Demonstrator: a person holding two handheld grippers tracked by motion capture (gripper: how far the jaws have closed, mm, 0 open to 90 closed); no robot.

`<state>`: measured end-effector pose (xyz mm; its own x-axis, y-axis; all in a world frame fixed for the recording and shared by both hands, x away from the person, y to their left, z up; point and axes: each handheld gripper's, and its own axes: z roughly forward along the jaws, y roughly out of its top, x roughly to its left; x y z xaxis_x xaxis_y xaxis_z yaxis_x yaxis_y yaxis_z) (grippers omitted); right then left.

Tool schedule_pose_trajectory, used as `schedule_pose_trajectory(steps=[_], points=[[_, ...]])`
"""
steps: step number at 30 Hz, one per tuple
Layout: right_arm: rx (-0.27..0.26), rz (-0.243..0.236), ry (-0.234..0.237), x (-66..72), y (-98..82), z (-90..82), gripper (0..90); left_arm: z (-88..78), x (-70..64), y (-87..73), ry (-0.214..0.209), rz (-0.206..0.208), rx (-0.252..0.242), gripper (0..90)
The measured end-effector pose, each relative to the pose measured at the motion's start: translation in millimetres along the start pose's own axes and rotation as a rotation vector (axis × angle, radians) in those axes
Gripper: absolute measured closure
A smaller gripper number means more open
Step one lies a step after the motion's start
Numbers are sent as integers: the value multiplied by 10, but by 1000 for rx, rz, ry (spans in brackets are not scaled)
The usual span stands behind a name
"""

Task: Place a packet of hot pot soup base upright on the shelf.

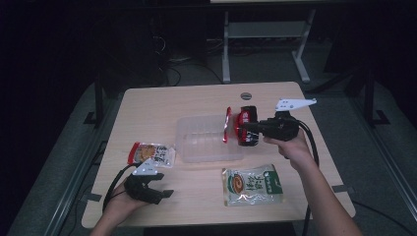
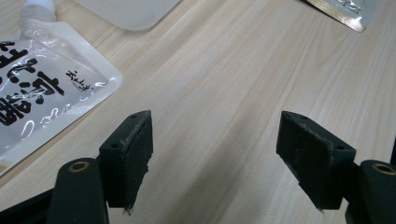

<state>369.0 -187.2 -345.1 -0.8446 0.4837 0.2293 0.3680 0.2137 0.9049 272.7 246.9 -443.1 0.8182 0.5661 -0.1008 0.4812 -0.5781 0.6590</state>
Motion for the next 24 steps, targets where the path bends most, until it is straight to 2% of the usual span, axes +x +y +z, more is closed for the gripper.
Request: schedule_pose_trajectory(steps=[9, 15, 24], points=[[3, 13, -25, -50, -47, -62, 897, -2, 8, -3, 1, 2, 1, 270], [44, 31, -47, -107, -144, -22, 897, 3, 12, -1, 2, 8, 5, 270], [52, 36, -31, -95, -179, 101, 896, 10, 8, 0, 0, 5, 8, 270]])
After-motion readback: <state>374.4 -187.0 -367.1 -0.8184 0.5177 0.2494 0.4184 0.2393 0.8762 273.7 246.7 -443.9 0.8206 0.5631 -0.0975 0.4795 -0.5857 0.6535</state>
